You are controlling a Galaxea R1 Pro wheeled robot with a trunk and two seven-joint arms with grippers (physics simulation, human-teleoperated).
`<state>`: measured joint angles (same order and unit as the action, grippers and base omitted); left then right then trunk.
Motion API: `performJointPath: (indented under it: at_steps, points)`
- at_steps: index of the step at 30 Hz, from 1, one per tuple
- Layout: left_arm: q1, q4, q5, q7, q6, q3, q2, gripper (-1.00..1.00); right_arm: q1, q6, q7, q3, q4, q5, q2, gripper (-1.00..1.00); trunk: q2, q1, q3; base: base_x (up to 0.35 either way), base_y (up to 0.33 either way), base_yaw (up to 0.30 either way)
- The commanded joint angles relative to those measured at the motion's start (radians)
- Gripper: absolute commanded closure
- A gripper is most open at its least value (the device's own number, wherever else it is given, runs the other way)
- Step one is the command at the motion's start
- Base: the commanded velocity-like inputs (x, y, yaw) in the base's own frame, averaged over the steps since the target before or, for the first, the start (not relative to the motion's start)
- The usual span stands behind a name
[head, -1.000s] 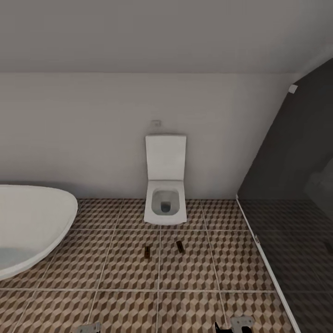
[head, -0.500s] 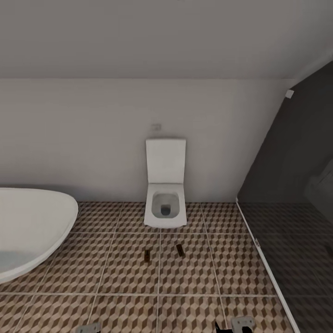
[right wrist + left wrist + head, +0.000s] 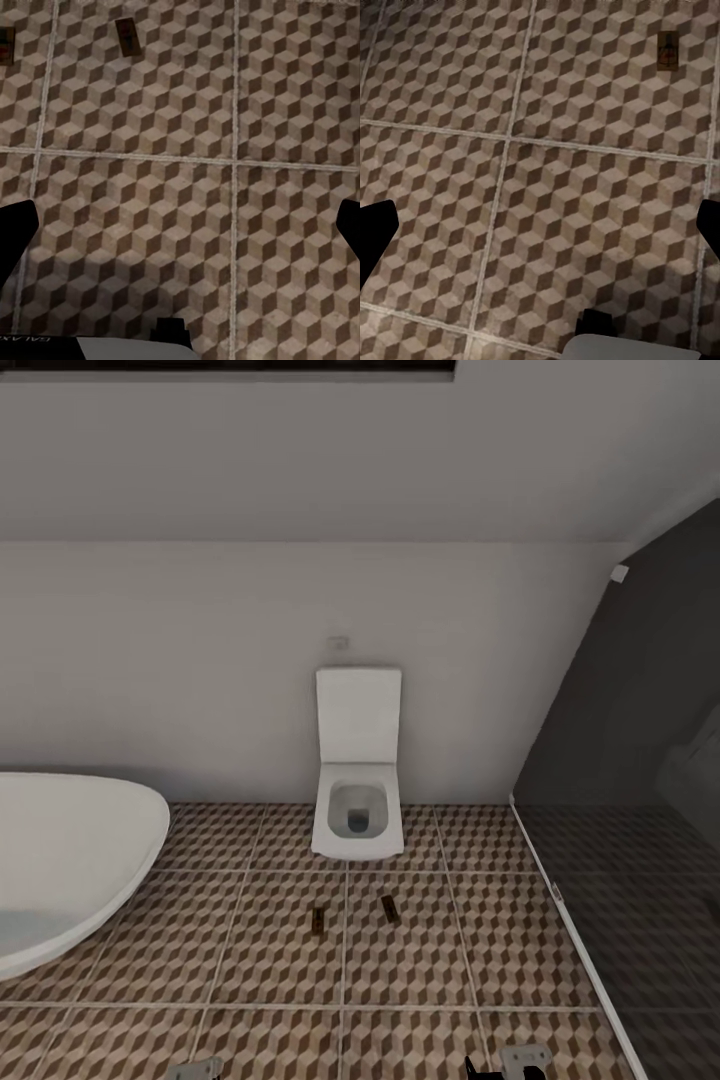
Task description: Take the four mousetraps from the cabinet in the bathroom and place them on the bathroom floor. Make sure all four end up on the same floor surface, and ensure that at least two of them are either under or directly next to the same bathroom sink.
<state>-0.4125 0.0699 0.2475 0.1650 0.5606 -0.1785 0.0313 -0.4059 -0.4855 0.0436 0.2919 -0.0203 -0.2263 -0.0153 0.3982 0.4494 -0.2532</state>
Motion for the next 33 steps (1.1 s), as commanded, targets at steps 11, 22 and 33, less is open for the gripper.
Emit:
performJointPath:
  at_steps: [11, 22, 33]
  points:
    - [0.004, 0.004, 0.006, 0.002, 0.006, -0.009, -0.010, -1.00, -0.001, -0.002, 0.004, 0.009, 0.000, -0.005, 0.000, -1.00, 0.002, 0.001, 0.016, 0.000, 0.000, 0.000]
    - [0.005, 0.004, 0.006, 0.002, 0.006, -0.009, -0.013, -1.00, -0.001, -0.002, 0.004, 0.009, 0.000, -0.005, 0.000, -1.00, 0.002, 0.001, 0.034, 0.000, 0.000, 0.000]
    - [0.006, 0.004, 0.006, 0.002, 0.005, -0.009, -0.014, -1.00, -0.001, -0.001, 0.004, 0.009, 0.000, -0.005, 0.000, -1.00, 0.002, 0.001, 0.052, 0.000, 0.000, 0.000]
